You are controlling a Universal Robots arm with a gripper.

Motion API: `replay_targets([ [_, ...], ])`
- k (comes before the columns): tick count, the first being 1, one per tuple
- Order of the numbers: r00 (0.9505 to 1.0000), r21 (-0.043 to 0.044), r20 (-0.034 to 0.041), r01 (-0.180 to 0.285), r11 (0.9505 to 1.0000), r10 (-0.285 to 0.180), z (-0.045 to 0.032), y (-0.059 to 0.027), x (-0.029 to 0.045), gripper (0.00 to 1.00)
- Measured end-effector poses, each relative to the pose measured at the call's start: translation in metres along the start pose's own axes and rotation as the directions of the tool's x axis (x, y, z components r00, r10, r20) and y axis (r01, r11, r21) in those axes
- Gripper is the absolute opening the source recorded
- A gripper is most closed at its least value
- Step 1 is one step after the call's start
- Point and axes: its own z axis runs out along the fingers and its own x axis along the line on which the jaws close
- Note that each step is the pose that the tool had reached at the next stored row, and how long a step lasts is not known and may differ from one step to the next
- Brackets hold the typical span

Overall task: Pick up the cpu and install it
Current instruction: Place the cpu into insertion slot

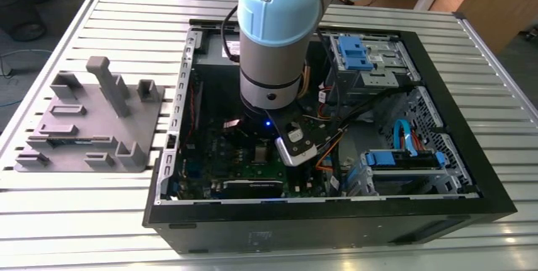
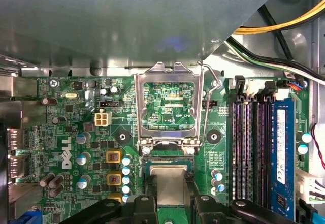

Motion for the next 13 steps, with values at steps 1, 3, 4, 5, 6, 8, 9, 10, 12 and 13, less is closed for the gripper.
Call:
replay_targets([
  [1, 1.0, -0.0001, 0.0001, 0.0, 1.0, 0.0, 0.0001, 0.0, 0.0, 0.32],
  [3, 1.0, -0.0002, 0.0, 0.0, 1.0, 0.0, 0.0001, 0.0, -0.0001, 0.32],
  [4, 1.0, -0.0002, 0.0002, 0.0, 1.0, 0.0, 0.0001, 0.0, -0.0002, 0.31],
  [5, 1.0, -0.0002, 0.0005, 0.0, 1.0, 0.0, 0.0001, 0.0, -0.0003, 0.25],
  [6, 1.0, -0.0004, 0.0005, 0.0, 1.0, 0.0, 0.0002, 0.0, -0.0004, 0.25],
  [8, 1.0, -0.0004, -0.0004, 0.0, 1.0, 0.0, 0.0001, 0.0001, -0.0002, 0.19],
  [9, 1.0, -0.0003, 0.0, 0.0, 1.0, 0.0, 0.0002, 0.0, -0.0002, 0.13],
  [10, 1.0, -0.0003, 0.0001, 0.0, 1.0, 0.0, 0.0001, 0.0, -0.0002, 0.13],
  [12, 1.0, -0.0003, 0.0001, 0.0, 1.0, 0.0, 0.0001, 0.0, -0.0003, 0.13],
  [13, 1.0, -0.0003, 0.0001, 0.0, 1.0, 0.0, 0.0001, 0.0, -0.0003, 0.13],
])
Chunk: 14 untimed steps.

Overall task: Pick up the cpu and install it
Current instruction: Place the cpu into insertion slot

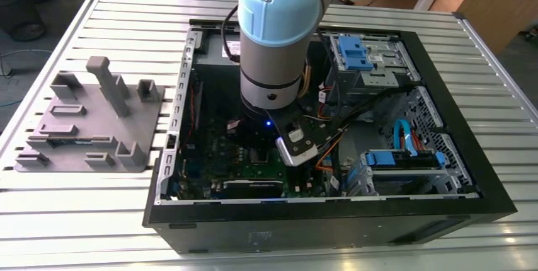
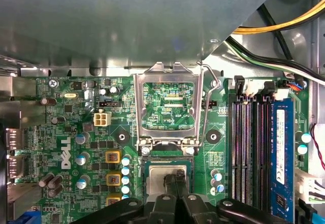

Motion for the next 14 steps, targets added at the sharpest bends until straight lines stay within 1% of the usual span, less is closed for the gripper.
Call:
replay_targets([
  [11, 1.0, 0.0, 0.0, 0.0, 1.0, 0.0, -0.0061, 0.0, -0.0001, 0.13],
  [14, 1.0, -0.0001, 0.0001, 0.0, 1.0, 0.0, -0.0061, 0.0, 0.0009, 0.13],
])
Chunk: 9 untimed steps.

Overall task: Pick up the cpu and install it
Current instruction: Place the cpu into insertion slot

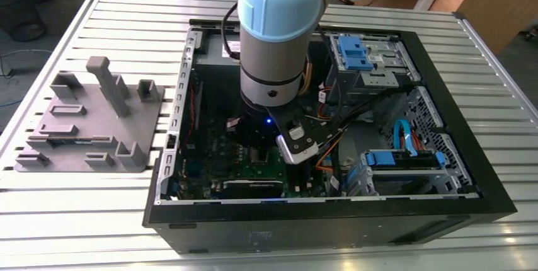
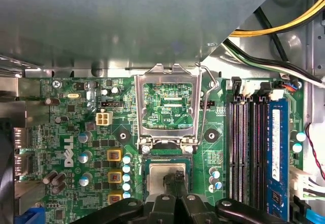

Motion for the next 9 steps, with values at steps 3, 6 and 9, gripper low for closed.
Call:
replay_targets([
  [3, 1.0, 0.0001, -0.0001, 0.0, 1.0, 0.0, 0.0011, -0.0001, 0.0025, 0.13],
  [6, 1.0, 0.0, -0.0001, 0.0, 1.0, 0.0, 0.004, -0.0001, 0.0027, 0.13],
  [9, 1.0, -0.0017, -0.0001, 0.0, 1.0, 0.0, 0.0041, -0.0001, 0.0028, 0.13],
])
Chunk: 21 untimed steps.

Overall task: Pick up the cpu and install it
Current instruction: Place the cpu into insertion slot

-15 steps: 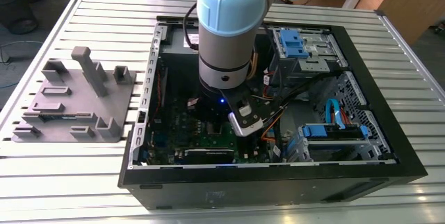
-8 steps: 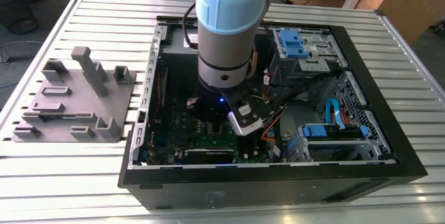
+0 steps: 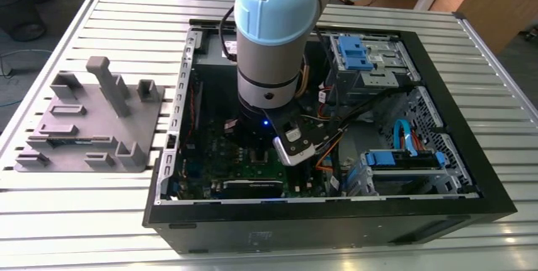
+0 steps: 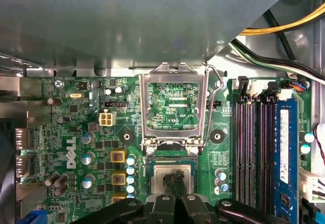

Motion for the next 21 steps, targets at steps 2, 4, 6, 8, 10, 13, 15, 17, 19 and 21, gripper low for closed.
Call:
replay_targets([
  [2, 1.0, -0.0003, 0.0, 0.0, 1.0, 0.0, 0.0001, 0.0, 0.0, 0.13],
  [4, 1.0, -0.0003, 0.0, 0.0, 1.0, 0.0, 0.0001, -0.0001, 0.0, 0.13],
  [6, 1.0, -0.0003, 0.0, 0.0, 1.0, 0.0, 0.0001, -0.0001, 0.0001, 0.13],
  [8, 1.0, -0.0003, 0.0, 0.0, 1.0, 0.0, -0.0002, -0.0001, 0.0001, 0.13],
  [10, 1.0, -0.0001, -0.0001, 0.0, 1.0, 0.0, -0.0021, -0.0002, 0.0001, 0.13],
  [13, 1.0, -0.0003, 0.0001, -0.001, 1.0, 0.001, -0.0031, -0.0001, 0.0, 0.13],
  [15, 1.0, 0.0038, 0.0, -0.003, 1.0, 0.003, -0.0032, -0.0002, 0.0, 0.13],
  [17, 1.0, 0.0079, 0.0001, -0.007, 0.9999, 0.007, -0.0032, -0.0006, 0.0, 0.13],
  [19, 0.9999, 0.0095, 0.0002, -0.01, 0.9999, 0.01, -0.0027, -0.0006, 0.0, 0.13],
  [21, 0.9999, 0.0094, 0.0004, -0.011, 0.9999, 0.011, -0.0013, -0.0006, 0.0, 0.13],
])
